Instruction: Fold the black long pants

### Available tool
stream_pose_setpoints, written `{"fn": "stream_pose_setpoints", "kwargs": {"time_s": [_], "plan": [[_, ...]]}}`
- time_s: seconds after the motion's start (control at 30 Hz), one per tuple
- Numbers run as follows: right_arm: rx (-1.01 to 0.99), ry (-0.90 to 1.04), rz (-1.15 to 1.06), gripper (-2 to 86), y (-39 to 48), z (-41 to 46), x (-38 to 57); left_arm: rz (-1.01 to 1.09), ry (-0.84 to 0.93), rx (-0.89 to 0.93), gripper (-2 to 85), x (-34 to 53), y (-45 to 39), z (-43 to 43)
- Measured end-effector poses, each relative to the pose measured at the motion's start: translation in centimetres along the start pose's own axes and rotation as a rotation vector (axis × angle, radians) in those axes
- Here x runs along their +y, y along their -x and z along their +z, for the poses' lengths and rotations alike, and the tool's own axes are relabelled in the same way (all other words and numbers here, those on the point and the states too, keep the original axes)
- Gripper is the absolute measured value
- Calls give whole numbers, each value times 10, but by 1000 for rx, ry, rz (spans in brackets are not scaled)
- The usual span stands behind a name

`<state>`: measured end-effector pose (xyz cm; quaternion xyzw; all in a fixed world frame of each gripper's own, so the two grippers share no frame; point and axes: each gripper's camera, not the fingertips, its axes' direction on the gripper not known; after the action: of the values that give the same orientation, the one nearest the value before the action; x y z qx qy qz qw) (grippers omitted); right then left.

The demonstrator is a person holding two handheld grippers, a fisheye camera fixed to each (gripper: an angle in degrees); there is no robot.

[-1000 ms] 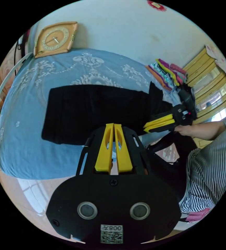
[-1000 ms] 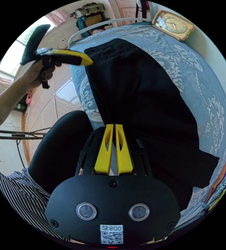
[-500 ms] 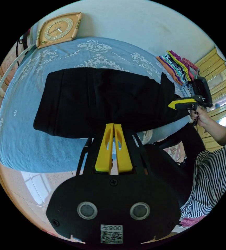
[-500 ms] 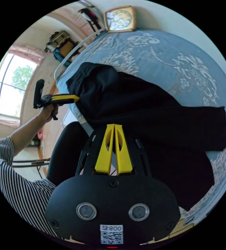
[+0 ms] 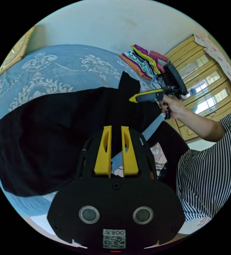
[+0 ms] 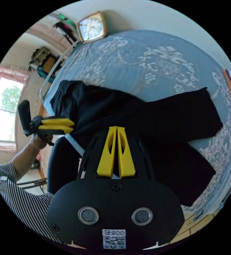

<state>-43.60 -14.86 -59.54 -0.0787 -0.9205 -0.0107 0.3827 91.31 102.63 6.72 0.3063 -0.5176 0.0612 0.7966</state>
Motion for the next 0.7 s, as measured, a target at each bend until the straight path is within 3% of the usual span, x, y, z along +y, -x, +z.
{"fn": "stream_pose_setpoints", "kwargs": {"time_s": [0.23, 0.7], "plan": [[33, -29, 217, 63, -93, 1, -35, 21, 107, -106, 69, -95, -50, 30], [104, 118, 351, 54, -166, 82, -59, 70, 202, -181, 49, -227, -149, 33]]}}
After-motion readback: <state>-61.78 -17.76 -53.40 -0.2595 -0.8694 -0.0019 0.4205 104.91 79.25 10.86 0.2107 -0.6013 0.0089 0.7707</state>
